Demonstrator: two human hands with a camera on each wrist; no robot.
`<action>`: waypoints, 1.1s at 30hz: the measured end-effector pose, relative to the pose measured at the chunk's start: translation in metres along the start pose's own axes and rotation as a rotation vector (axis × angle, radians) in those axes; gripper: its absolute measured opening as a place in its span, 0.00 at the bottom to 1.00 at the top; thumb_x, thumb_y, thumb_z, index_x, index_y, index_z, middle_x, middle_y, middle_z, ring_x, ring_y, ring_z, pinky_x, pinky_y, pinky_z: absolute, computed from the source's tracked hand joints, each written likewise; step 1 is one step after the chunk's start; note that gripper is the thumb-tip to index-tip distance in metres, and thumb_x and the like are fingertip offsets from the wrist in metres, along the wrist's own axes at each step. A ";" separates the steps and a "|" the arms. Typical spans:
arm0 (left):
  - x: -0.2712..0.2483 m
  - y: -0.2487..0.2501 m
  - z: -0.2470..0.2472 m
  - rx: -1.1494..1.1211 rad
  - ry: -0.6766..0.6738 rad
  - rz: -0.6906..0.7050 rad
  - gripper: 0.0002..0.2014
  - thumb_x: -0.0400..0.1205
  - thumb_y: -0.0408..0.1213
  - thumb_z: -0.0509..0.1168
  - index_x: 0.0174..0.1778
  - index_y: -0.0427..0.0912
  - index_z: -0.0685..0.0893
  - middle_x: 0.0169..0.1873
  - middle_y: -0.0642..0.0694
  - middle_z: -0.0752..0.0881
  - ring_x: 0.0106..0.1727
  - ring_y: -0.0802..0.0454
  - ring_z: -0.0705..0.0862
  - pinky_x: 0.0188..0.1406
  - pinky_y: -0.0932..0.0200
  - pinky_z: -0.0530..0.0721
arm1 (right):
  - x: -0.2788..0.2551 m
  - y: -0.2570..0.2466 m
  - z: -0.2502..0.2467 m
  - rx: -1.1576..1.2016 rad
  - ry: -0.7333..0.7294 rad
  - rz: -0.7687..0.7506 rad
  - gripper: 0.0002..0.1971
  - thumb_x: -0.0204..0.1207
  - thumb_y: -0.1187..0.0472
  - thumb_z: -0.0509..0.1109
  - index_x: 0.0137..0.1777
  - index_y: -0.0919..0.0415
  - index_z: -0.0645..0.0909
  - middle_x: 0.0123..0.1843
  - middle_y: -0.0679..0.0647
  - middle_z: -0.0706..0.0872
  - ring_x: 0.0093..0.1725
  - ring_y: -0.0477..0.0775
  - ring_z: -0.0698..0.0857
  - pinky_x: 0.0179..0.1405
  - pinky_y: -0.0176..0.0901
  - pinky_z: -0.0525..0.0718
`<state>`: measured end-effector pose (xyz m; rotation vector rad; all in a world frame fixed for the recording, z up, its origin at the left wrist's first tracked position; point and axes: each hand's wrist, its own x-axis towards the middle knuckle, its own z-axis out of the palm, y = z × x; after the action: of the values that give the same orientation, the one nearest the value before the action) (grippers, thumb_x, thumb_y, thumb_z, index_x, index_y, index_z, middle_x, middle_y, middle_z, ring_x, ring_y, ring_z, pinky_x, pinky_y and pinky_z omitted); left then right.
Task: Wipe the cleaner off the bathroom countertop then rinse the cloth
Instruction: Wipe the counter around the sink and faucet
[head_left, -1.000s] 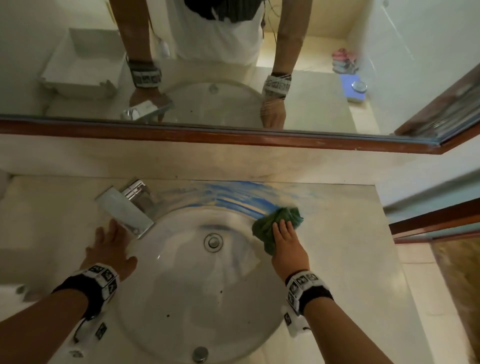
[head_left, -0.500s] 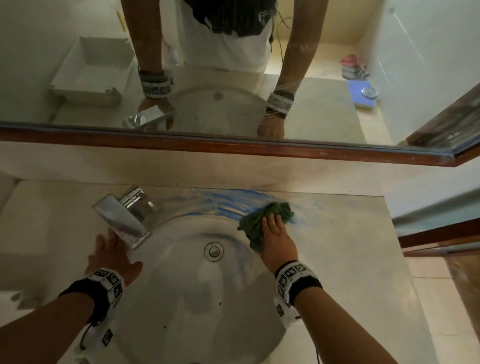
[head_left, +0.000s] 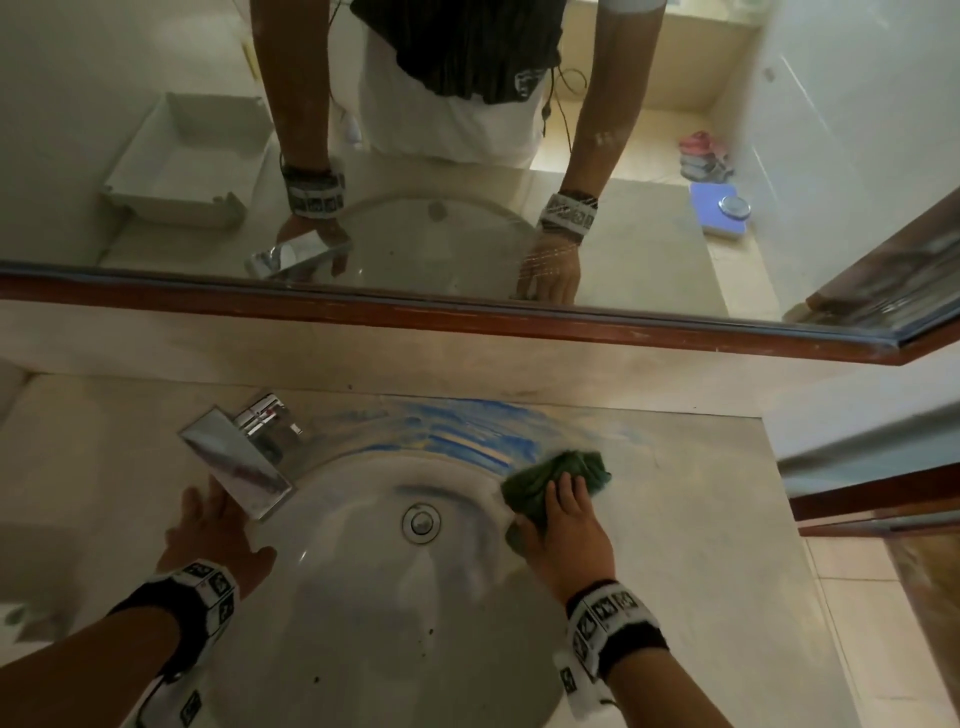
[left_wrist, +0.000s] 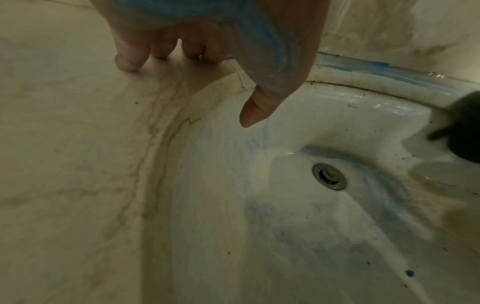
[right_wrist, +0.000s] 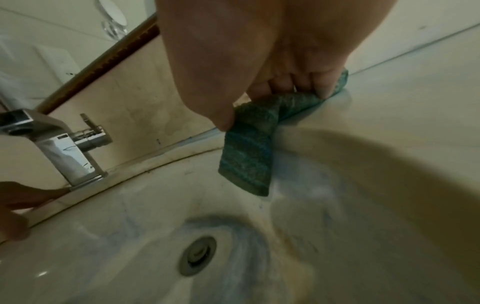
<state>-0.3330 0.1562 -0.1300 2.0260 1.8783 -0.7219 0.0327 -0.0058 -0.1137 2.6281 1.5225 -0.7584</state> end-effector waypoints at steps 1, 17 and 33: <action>0.000 0.000 0.000 -0.005 -0.005 -0.003 0.51 0.76 0.64 0.63 0.86 0.46 0.42 0.85 0.43 0.43 0.85 0.38 0.40 0.81 0.41 0.61 | 0.011 -0.009 -0.003 0.002 -0.008 -0.017 0.38 0.84 0.37 0.49 0.86 0.62 0.53 0.88 0.56 0.47 0.86 0.56 0.42 0.83 0.45 0.50; -0.002 -0.002 -0.001 -0.008 -0.041 0.031 0.53 0.76 0.62 0.64 0.85 0.43 0.39 0.85 0.43 0.43 0.85 0.37 0.39 0.81 0.38 0.60 | -0.010 0.027 -0.005 0.032 0.049 0.042 0.27 0.87 0.52 0.54 0.84 0.60 0.61 0.87 0.54 0.56 0.86 0.55 0.50 0.81 0.39 0.54; 0.002 -0.015 0.003 -0.072 -0.082 0.083 0.51 0.78 0.63 0.61 0.85 0.50 0.36 0.84 0.50 0.32 0.85 0.40 0.35 0.82 0.37 0.56 | -0.005 0.004 0.006 -0.023 0.088 0.034 0.26 0.88 0.56 0.55 0.85 0.57 0.59 0.87 0.53 0.54 0.86 0.54 0.49 0.81 0.39 0.54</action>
<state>-0.3482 0.1583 -0.1314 1.9864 1.7385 -0.6945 0.0319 -0.0137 -0.1178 2.6970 1.4922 -0.6271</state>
